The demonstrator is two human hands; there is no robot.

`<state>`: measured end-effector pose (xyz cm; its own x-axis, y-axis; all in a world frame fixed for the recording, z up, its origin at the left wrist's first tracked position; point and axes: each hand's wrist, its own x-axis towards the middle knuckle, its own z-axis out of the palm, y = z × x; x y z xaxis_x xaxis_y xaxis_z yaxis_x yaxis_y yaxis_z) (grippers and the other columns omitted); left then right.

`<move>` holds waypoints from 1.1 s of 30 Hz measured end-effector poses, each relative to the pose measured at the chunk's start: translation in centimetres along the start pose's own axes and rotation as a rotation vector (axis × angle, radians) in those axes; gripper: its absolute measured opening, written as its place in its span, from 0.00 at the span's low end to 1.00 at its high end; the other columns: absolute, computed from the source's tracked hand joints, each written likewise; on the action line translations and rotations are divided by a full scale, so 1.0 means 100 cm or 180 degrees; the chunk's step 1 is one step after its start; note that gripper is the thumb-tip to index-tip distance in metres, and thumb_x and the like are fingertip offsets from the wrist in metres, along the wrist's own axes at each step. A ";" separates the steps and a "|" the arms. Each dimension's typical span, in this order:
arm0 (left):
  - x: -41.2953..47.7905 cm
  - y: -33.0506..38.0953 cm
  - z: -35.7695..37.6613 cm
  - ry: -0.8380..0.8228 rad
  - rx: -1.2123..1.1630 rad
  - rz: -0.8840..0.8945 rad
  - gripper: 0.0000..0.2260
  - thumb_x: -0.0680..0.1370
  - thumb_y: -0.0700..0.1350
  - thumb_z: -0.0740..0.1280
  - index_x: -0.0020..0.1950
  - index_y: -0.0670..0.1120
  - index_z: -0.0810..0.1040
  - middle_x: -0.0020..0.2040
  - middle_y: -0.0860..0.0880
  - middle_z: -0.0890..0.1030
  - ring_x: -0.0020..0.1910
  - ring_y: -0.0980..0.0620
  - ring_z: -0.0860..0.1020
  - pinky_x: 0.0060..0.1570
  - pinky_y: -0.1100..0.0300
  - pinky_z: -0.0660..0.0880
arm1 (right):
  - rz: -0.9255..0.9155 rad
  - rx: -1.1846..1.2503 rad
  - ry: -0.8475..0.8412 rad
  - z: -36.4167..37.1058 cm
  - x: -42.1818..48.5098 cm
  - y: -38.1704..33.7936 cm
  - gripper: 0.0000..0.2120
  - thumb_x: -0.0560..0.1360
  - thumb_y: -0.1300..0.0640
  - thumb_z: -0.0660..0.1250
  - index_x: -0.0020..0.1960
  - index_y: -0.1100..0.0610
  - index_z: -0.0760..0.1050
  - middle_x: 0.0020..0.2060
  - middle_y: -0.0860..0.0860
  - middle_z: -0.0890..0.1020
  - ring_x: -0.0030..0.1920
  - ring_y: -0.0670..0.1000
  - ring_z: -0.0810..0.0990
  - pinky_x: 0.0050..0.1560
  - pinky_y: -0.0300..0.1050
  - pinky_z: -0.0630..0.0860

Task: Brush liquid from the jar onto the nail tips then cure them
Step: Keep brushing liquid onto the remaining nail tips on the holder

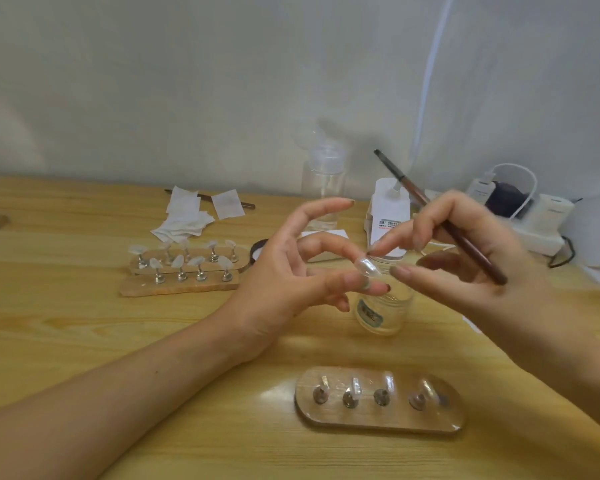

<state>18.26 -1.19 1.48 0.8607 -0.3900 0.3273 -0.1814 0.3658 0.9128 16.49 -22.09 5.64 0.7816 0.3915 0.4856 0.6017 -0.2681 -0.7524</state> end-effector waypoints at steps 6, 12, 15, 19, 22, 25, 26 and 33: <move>-0.001 0.000 0.000 -0.0081 -0.0003 -0.0065 0.35 0.69 0.40 0.76 0.73 0.56 0.67 0.47 0.52 0.83 0.43 0.50 0.85 0.36 0.62 0.80 | 0.0059 0.0205 0.0063 0.017 -0.002 -0.006 0.15 0.73 0.52 0.74 0.46 0.57 0.69 0.46 0.54 0.83 0.48 0.52 0.82 0.40 0.56 0.74; -0.001 0.001 -0.001 -0.0063 -0.0011 -0.0135 0.32 0.72 0.39 0.76 0.72 0.55 0.68 0.45 0.52 0.84 0.47 0.49 0.86 0.36 0.62 0.80 | -0.0017 0.0060 0.0267 0.021 -0.003 -0.008 0.13 0.72 0.59 0.76 0.44 0.56 0.70 0.43 0.50 0.83 0.44 0.58 0.78 0.37 0.52 0.70; -0.002 0.001 -0.001 -0.0024 0.0127 -0.0138 0.31 0.73 0.38 0.75 0.72 0.54 0.69 0.44 0.51 0.84 0.48 0.49 0.85 0.37 0.63 0.80 | -0.0004 -0.0019 0.0356 0.023 -0.004 -0.009 0.14 0.71 0.57 0.76 0.44 0.57 0.70 0.43 0.49 0.84 0.42 0.60 0.76 0.37 0.51 0.70; -0.002 0.000 0.000 0.0005 0.0259 -0.0117 0.31 0.71 0.41 0.77 0.71 0.54 0.70 0.44 0.50 0.85 0.48 0.48 0.86 0.37 0.63 0.80 | 0.0024 0.0015 0.0447 0.025 -0.006 -0.009 0.14 0.71 0.56 0.76 0.44 0.57 0.70 0.42 0.51 0.83 0.43 0.64 0.77 0.38 0.59 0.71; -0.004 0.000 0.001 -0.0053 0.0305 -0.0075 0.31 0.71 0.43 0.77 0.71 0.54 0.69 0.46 0.49 0.86 0.48 0.48 0.86 0.37 0.62 0.81 | 0.0117 0.0177 0.0511 0.025 -0.011 -0.007 0.15 0.71 0.59 0.76 0.45 0.60 0.69 0.42 0.51 0.83 0.44 0.68 0.76 0.40 0.66 0.73; -0.006 0.002 0.004 -0.0096 0.0256 -0.0018 0.30 0.73 0.54 0.72 0.73 0.52 0.67 0.50 0.45 0.86 0.49 0.45 0.86 0.37 0.62 0.81 | 0.0264 0.0409 0.0556 0.016 -0.023 -0.006 0.16 0.70 0.58 0.76 0.45 0.59 0.69 0.42 0.53 0.83 0.45 0.70 0.75 0.44 0.71 0.73; -0.006 0.003 0.004 -0.0019 0.0229 -0.0002 0.28 0.74 0.57 0.69 0.72 0.51 0.68 0.49 0.45 0.86 0.48 0.45 0.86 0.36 0.62 0.80 | 0.0343 0.0424 0.0555 0.012 -0.030 -0.006 0.16 0.69 0.56 0.76 0.45 0.57 0.69 0.43 0.54 0.83 0.46 0.70 0.75 0.46 0.70 0.73; -0.003 0.004 -0.004 0.0622 0.0148 0.0056 0.16 0.86 0.52 0.52 0.66 0.49 0.74 0.42 0.48 0.85 0.37 0.50 0.84 0.32 0.63 0.78 | 0.0909 0.0207 0.0227 -0.006 -0.081 -0.002 0.13 0.69 0.55 0.76 0.43 0.52 0.71 0.44 0.54 0.84 0.45 0.66 0.79 0.43 0.56 0.77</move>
<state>18.13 -0.60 1.63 0.9324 -0.2107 0.2938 -0.2151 0.3299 0.9192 10.16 -25.70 2.14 0.9286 0.2450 0.2786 0.3459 -0.3006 -0.8888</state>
